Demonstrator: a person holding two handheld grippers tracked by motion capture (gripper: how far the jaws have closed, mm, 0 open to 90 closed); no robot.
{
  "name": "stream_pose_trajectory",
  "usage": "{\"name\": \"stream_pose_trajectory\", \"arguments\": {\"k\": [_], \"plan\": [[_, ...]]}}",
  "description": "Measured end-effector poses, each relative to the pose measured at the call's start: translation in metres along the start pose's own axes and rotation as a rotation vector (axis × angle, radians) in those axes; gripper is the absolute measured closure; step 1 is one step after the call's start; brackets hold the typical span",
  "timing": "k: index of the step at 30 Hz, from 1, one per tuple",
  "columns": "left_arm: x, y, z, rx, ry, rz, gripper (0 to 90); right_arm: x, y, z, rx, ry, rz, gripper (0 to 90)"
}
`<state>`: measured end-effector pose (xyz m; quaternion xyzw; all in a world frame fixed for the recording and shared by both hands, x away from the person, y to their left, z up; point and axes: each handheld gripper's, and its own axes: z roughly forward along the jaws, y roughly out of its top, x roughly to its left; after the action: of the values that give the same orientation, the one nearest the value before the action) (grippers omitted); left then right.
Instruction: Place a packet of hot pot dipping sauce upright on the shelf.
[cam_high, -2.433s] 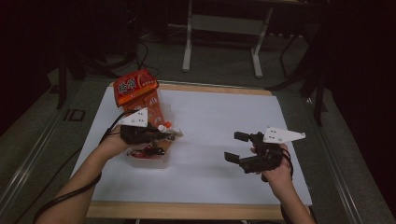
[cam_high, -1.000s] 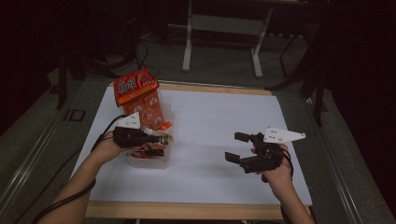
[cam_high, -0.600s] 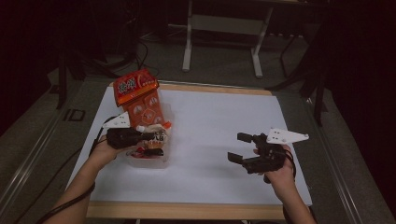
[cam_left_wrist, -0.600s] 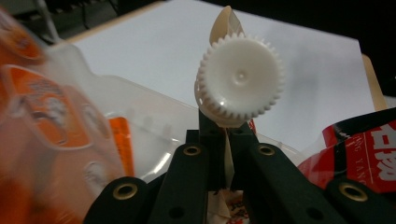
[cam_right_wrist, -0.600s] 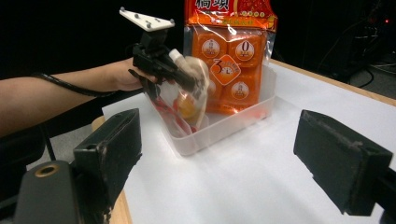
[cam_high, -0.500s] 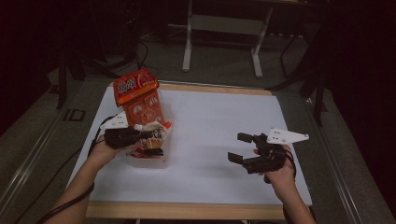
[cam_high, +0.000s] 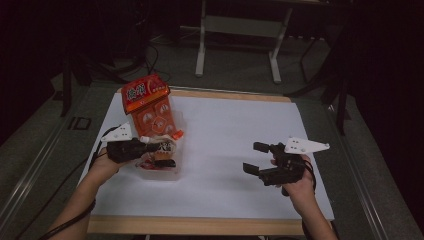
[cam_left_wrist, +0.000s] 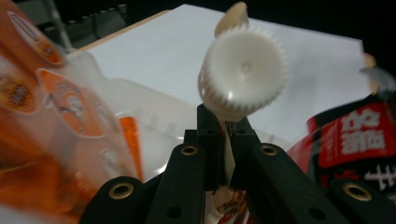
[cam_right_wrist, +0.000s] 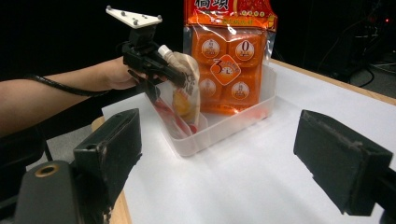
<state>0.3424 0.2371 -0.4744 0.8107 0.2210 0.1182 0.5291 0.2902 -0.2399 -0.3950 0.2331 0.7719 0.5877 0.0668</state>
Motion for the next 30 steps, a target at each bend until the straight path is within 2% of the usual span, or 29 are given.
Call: {"name": "stream_pose_trajectory", "arguments": {"k": [1,2,5,10,13,15,17,21,22,25,26,27,29,30], "plan": [[0.0,-0.001,-0.001,-0.001,-0.004,-0.003,88.4,0.0,0.0,0.0,0.001,-0.001,-0.003,15.0],[-0.001,-0.003,-0.002,0.005,0.014,0.012,88.5,0.0,-0.001,0.0,0.003,-0.001,-0.004,15.0],[-0.001,-0.006,-0.004,0.001,0.024,0.01,88.4,0.0,-0.001,0.001,0.006,0.0,0.0,15.0],[0.0,-0.007,-0.008,-0.026,0.024,-0.008,88.3,0.0,-0.001,0.002,0.005,0.001,-0.003,15.0],[0.002,-0.012,-0.011,-0.049,0.006,-0.029,88.0,0.0,-0.001,0.0,0.003,-0.002,-0.005,15.0],[0.003,-0.014,-0.012,-0.053,0.002,-0.033,81.5,-0.001,-0.001,0.0,0.006,-0.004,0.001,15.0],[0.002,-0.015,-0.012,-0.074,0.0,-0.045,80.9,-0.002,-0.002,0.001,0.005,-0.005,0.006,15.0],[0.001,-0.013,-0.009,-0.071,0.005,-0.03,66.9,-0.001,-0.002,0.002,0.012,-0.003,0.003,15.0],[0.001,-0.013,-0.008,-0.068,0.008,-0.024,65.9,-0.001,-0.002,0.002,0.012,-0.002,0.001,15.0],[-0.002,-0.011,-0.009,-0.079,0.053,0.003,53.5,-0.001,-0.001,0.002,0.008,-0.003,0.0,15.0],[-0.002,-0.011,-0.009,-0.079,0.053,0.003,49.8,-0.001,-0.001,0.002,0.008,-0.003,0.0,15.0],[-0.002,-0.011,-0.012,-0.089,0.076,-0.005,49.8,-0.001,-0.001,0.001,0.009,-0.003,0.001,15.0],[-0.003,-0.01,-0.014,-0.102,0.082,-0.018,33.5,-0.002,-0.001,0.0,0.008,-0.006,0.004,15.0],[-0.003,-0.01,-0.016,-0.107,0.078,-0.035,31.2,-0.002,-0.002,0.0,0.008,-0.007,0.004,15.0]]}}
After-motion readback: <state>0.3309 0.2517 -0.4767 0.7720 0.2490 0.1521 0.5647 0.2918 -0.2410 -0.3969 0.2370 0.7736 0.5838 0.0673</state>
